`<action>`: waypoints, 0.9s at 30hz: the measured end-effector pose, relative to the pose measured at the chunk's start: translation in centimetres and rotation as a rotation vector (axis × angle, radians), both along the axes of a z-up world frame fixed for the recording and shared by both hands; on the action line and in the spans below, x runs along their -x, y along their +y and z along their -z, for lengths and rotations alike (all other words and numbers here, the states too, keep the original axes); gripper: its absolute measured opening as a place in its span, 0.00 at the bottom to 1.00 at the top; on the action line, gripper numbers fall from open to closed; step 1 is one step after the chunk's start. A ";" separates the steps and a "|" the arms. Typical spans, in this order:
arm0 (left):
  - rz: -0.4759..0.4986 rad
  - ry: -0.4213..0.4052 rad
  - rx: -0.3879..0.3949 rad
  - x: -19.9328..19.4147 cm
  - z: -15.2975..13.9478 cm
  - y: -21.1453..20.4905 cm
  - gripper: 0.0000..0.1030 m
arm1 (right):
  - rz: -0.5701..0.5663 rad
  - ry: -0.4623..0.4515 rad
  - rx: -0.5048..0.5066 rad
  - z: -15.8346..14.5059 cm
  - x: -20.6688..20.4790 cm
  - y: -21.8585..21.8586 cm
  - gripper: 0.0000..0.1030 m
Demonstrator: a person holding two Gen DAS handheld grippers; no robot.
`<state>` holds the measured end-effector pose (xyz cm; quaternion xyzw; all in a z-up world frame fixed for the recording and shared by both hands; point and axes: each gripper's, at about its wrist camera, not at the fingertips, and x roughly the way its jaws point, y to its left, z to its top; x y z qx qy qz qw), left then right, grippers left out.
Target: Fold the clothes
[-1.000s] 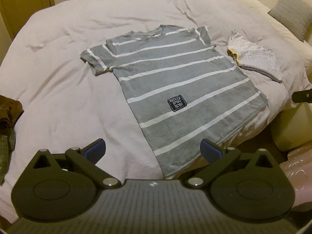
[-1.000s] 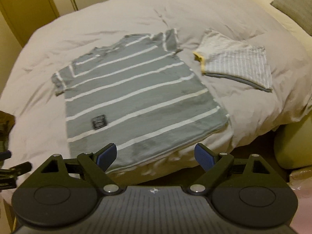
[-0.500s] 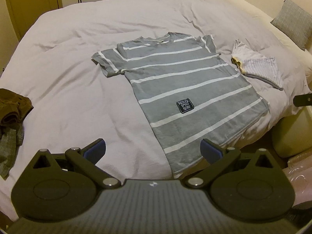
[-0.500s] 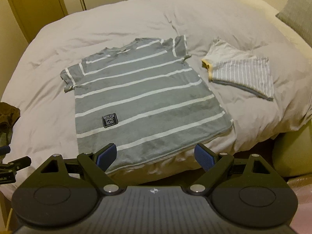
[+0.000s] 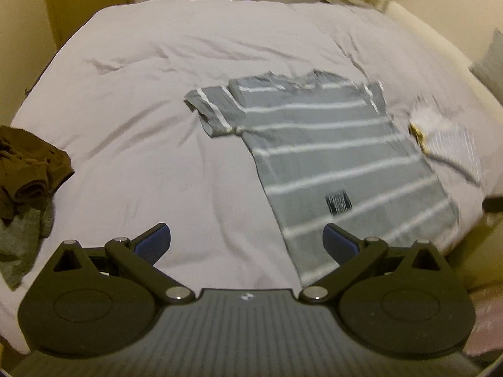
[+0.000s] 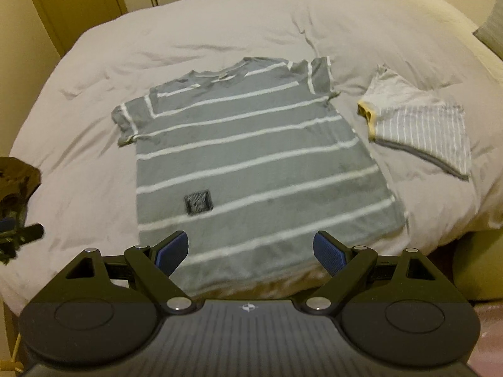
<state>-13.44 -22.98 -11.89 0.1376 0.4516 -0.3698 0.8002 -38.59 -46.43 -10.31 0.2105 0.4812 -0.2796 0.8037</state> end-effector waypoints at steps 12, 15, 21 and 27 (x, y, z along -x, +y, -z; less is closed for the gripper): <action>-0.113 0.037 0.043 -12.9 1.7 -3.6 0.92 | -0.435 -0.007 0.094 2.8 -12.6 -0.8 0.86; -0.096 0.036 0.062 -16.9 2.2 -4.8 0.83 | -0.530 -0.044 0.135 3.0 -15.7 1.0 0.85; 0.089 0.053 0.058 -26.9 5.6 -9.8 0.54 | -0.680 -0.066 0.234 4.9 -22.3 5.2 0.54; 0.255 0.099 -0.009 -33.9 11.9 -15.0 0.15 | -0.761 0.023 0.303 10.3 -29.5 8.4 0.28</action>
